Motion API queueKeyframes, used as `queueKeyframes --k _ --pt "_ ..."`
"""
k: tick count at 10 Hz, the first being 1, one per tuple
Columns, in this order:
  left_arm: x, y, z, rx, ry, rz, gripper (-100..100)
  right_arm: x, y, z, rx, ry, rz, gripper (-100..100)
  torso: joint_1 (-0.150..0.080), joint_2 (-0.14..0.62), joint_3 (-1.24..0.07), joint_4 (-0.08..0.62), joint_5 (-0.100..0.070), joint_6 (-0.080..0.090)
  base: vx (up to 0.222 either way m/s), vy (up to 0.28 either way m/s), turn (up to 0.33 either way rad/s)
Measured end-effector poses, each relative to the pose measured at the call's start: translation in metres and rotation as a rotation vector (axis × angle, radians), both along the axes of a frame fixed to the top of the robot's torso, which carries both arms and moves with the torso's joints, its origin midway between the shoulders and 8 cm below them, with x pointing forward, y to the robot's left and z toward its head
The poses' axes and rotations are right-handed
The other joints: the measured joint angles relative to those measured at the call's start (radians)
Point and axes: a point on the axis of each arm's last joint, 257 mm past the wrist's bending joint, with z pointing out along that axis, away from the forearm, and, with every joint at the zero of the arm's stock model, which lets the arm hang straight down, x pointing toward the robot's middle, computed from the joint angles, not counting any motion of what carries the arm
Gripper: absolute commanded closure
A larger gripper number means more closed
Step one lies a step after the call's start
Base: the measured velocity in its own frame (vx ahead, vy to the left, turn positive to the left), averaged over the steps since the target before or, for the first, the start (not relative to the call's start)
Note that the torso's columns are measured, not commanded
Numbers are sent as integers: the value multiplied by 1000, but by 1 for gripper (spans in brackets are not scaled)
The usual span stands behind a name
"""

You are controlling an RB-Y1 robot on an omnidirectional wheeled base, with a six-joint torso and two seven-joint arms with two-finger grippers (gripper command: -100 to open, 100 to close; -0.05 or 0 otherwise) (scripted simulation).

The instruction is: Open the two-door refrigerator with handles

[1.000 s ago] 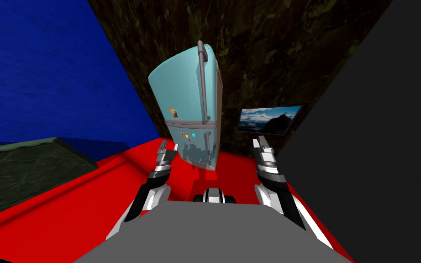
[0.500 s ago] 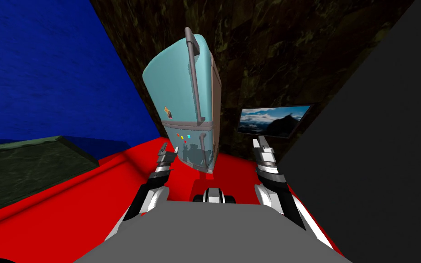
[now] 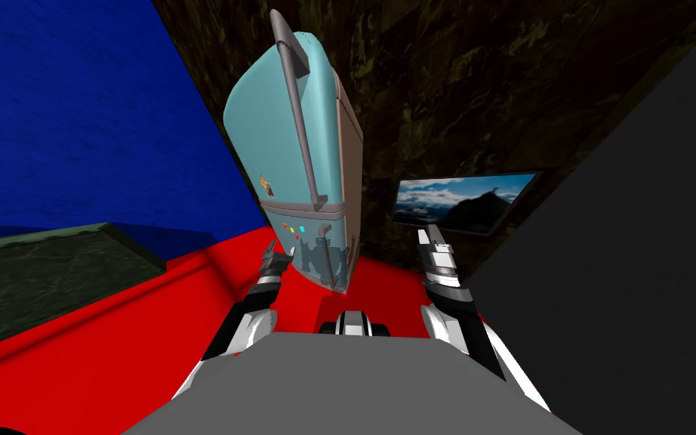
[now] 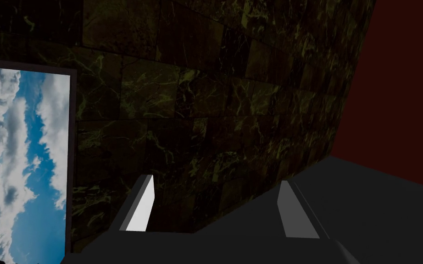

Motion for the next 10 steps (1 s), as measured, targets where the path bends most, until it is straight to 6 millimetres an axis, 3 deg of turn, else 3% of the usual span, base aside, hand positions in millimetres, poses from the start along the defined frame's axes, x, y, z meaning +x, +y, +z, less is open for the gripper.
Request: queueKeyframes --k 10 --pt "1 26 -70 -360 134 -8 -100 0 0 0 0 0 0 0 0 -3 -2 -1 0 1 113 -165 64"
